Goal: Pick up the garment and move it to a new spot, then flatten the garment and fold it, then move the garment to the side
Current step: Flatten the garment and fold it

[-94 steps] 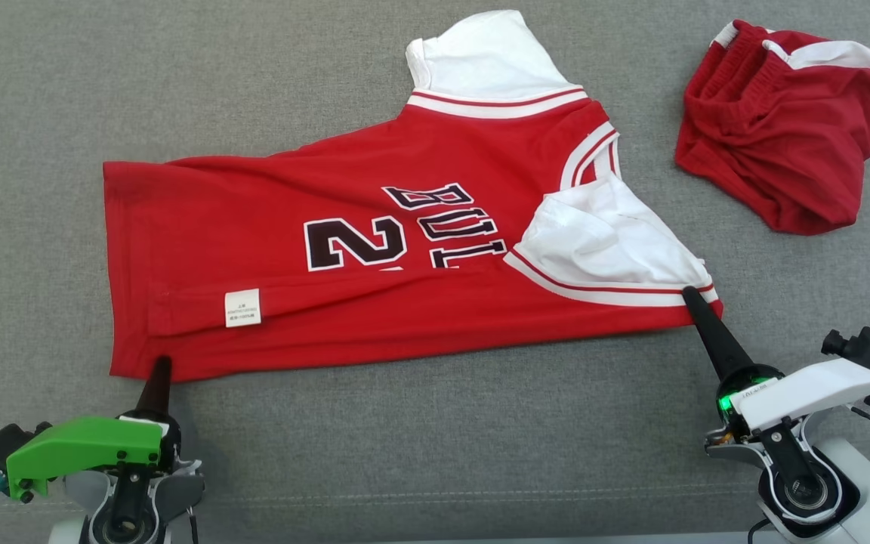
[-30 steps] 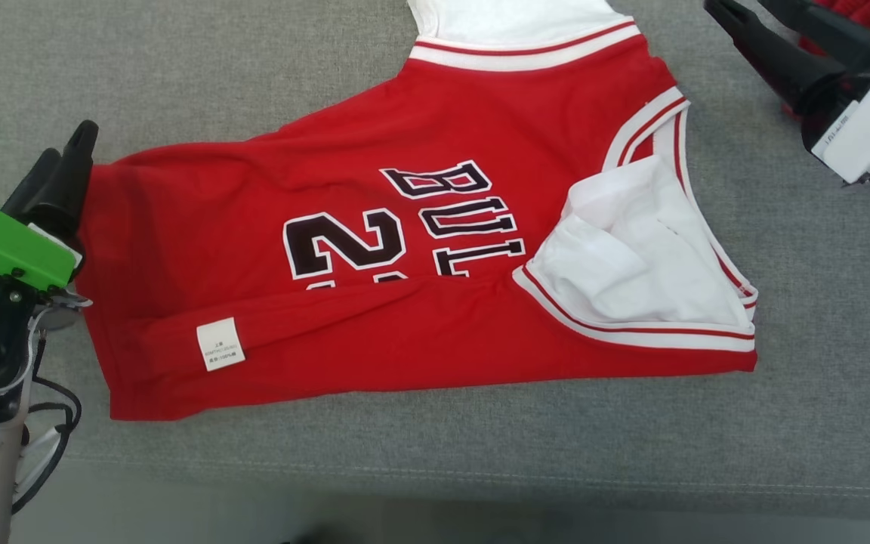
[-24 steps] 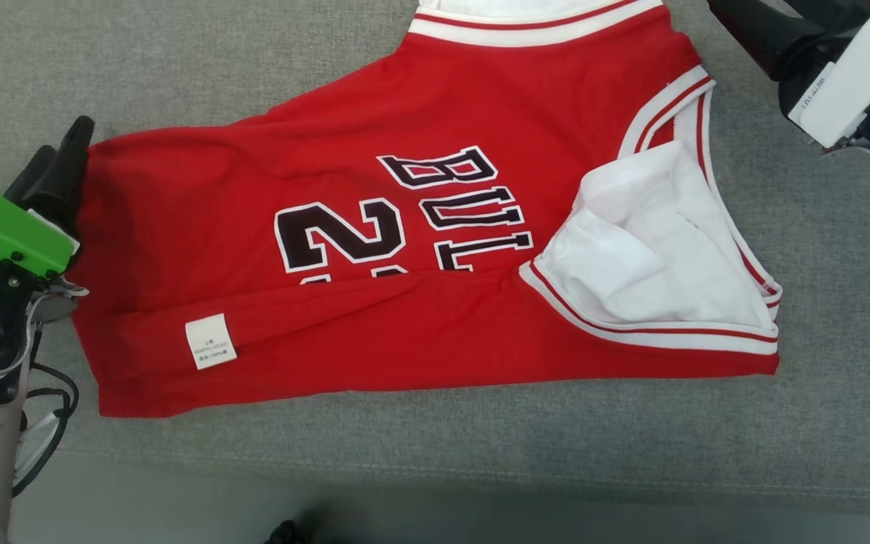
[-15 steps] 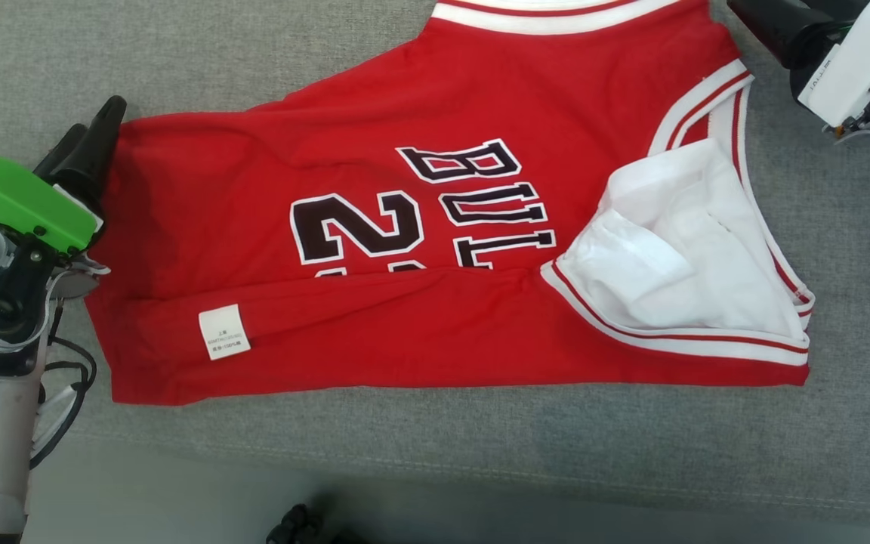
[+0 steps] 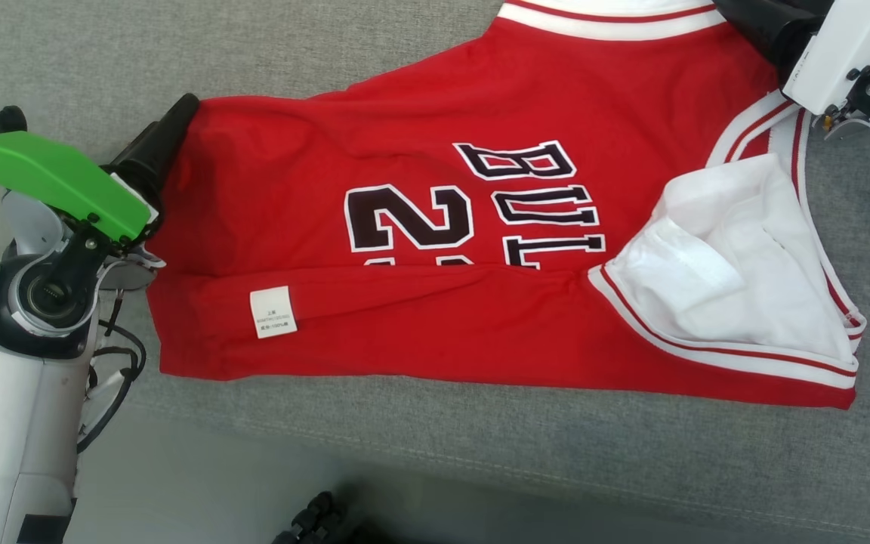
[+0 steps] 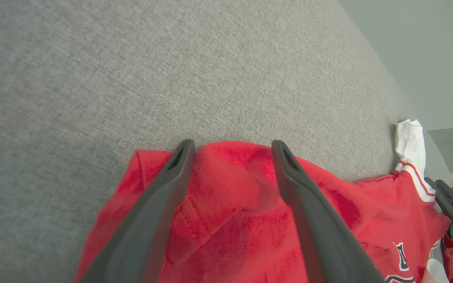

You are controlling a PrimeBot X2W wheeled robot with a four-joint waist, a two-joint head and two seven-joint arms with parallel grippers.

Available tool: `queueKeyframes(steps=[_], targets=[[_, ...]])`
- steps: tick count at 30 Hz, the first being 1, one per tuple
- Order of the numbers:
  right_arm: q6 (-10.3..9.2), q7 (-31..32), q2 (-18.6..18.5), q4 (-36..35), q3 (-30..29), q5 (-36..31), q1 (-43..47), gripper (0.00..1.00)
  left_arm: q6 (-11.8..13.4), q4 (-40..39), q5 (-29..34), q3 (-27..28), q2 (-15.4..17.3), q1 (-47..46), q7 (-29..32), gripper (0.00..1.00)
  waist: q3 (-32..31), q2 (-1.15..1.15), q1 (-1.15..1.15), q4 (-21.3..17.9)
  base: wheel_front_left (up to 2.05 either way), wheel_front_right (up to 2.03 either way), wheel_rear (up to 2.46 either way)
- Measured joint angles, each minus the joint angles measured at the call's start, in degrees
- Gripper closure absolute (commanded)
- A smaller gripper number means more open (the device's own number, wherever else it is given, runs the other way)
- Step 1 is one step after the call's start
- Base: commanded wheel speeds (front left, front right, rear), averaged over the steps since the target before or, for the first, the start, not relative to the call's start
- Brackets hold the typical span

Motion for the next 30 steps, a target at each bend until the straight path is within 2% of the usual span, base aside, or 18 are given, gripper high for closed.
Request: queueKeyframes(steps=[9,10,11,12,19,30], targets=[[0.49,1.94,1.33,3.09,1.60,-0.54,-2.15,0.00,-2.22,0.79,-0.69,-0.97,-0.75,-0.03,0.90,0.00,-0.40,0.00,0.00,1.87,0.00,0.00,0.00],[0.52,1.99,1.51,3.37,1.74,-0.59,-2.30,0.56,-2.26,0.86,-0.82,-1.14,-0.76,-0.03,1.29,0.00,-0.43,0.00,0.00,1.96,0.00,0.00,0.00],[0.53,1.99,1.63,3.61,1.85,-0.60,-2.43,0.71,-2.44,0.90,-0.86,-1.26,-0.81,-0.03,1.29,0.00,-0.44,0.00,0.00,2.05,0.00,0.00,0.00],[0.67,2.00,1.71,3.89,1.93,-0.63,-2.58,1.00,-2.77,0.91,-0.89,-1.36,-0.87,-0.03,1.33,0.00,-0.44,0.00,0.00,2.13,0.00,0.00,0.00],[1.55,1.53,2.54,5.60,2.04,-2.34,-3.66,1.00,-3.81,1.45,-1.14,-0.85,-1.05,-0.07,1.69,0.00,-0.36,0.00,0.00,2.20,0.00,0.00,0.00],[3.01,-4.03,4.46,7.57,0.33,-4.34,-7.01,1.00,-4.72,1.69,-2.75,0.93,-0.83,-0.24,-0.10,0.00,0.00,0.00,0.00,0.31,0.00,0.00,0.00]])
